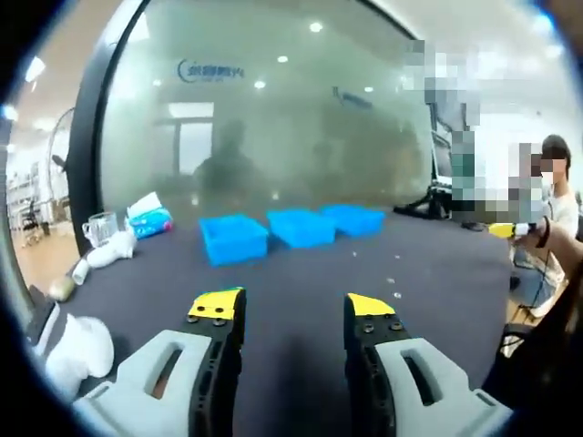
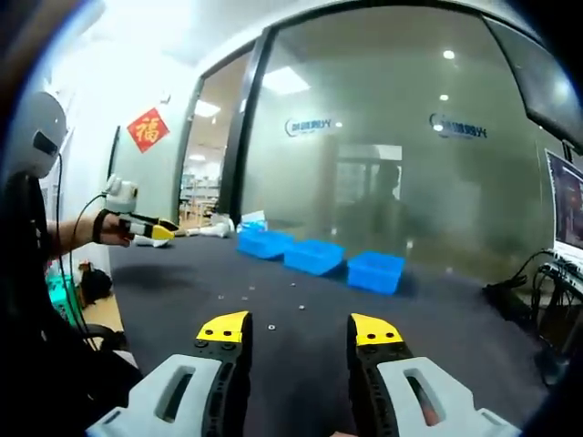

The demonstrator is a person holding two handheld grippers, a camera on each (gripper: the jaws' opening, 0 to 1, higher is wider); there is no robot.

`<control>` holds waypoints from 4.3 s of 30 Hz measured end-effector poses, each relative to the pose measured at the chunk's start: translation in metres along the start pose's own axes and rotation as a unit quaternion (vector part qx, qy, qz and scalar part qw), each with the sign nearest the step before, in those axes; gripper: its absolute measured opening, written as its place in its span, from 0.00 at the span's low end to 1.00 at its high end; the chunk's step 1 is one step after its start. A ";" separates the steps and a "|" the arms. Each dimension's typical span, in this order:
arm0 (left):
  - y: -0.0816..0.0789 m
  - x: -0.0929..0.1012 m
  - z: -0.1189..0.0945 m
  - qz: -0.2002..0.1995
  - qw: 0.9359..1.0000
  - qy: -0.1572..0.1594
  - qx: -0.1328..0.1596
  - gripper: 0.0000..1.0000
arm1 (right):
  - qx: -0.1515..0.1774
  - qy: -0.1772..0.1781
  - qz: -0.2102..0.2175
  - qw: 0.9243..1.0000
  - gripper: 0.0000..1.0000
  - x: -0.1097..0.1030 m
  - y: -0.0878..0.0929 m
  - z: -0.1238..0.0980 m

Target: Sort the screws, nuts, and washers into the corresponding bins

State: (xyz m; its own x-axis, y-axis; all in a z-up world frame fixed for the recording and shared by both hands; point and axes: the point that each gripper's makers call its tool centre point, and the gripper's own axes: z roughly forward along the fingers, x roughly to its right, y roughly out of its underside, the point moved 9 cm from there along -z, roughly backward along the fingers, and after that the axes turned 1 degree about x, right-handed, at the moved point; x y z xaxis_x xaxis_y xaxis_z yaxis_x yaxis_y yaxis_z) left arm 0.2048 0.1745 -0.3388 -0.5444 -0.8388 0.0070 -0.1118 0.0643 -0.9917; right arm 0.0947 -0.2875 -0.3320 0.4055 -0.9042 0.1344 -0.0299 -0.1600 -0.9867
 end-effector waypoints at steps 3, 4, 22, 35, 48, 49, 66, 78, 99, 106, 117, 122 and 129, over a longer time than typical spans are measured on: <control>0.000 0.004 -0.003 0.005 1.000 0.018 -0.002 0.42 | 0.000 0.001 -0.001 1.000 0.38 0.000 0.000 -0.001; 0.000 0.005 -0.003 0.005 1.000 0.024 -0.003 0.42 | -0.001 0.002 -0.002 1.000 0.38 0.001 0.000 -0.001; -0.002 0.027 0.022 0.031 0.990 0.128 -0.051 0.42 | -0.010 -0.004 0.000 1.000 0.39 -0.001 0.007 -0.001; -0.023 0.055 0.081 0.069 0.977 0.188 -0.079 0.41 | -0.018 -0.012 0.009 1.000 0.39 -0.003 0.017 0.001; -0.038 0.097 0.149 0.118 0.947 0.263 -0.144 0.41 | -0.026 -0.014 0.013 0.999 0.38 0.000 0.025 -0.001; -0.038 0.100 0.155 0.119 0.945 0.267 -0.150 0.41 | -0.027 -0.013 0.014 0.999 0.38 0.001 0.026 -0.001; -0.015 0.154 0.222 0.157 0.910 0.308 -0.230 0.38 | -0.036 -0.017 0.023 0.999 0.38 0.000 0.035 0.002; -0.009 0.173 0.245 0.150 0.903 0.310 -0.256 0.34 | -0.034 -0.017 0.026 0.999 0.38 -0.004 0.033 0.004; 0.007 0.186 0.259 0.135 0.905 0.306 -0.264 0.18 | -0.033 -0.013 0.021 0.999 0.38 0.001 0.034 0.002; 0.008 0.191 0.256 0.140 0.904 0.308 -0.264 0.10 | -0.032 -0.012 0.018 0.999 0.37 0.000 0.033 0.001; 0.009 0.193 0.251 0.149 0.906 0.305 -0.252 0.06 | -0.030 -0.013 0.017 0.999 0.37 -0.001 0.033 0.002; 0.007 0.190 0.247 0.113 0.918 0.299 -0.236 0.06 | -0.031 -0.008 0.018 0.999 0.37 0.001 0.033 0.003; -0.017 0.184 0.234 0.104 0.937 0.284 -0.173 0.06 | -0.030 -0.002 0.018 0.999 0.37 0.002 0.031 0.003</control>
State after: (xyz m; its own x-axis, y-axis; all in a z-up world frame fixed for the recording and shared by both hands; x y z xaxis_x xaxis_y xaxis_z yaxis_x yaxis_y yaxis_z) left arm 0.3010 -0.1068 -0.3506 -0.9280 -0.3721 -0.0165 -0.1641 0.4482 -0.8787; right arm 0.0979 -0.2933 -0.3622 0.4072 -0.9079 0.0993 -0.0979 -0.1515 -0.9836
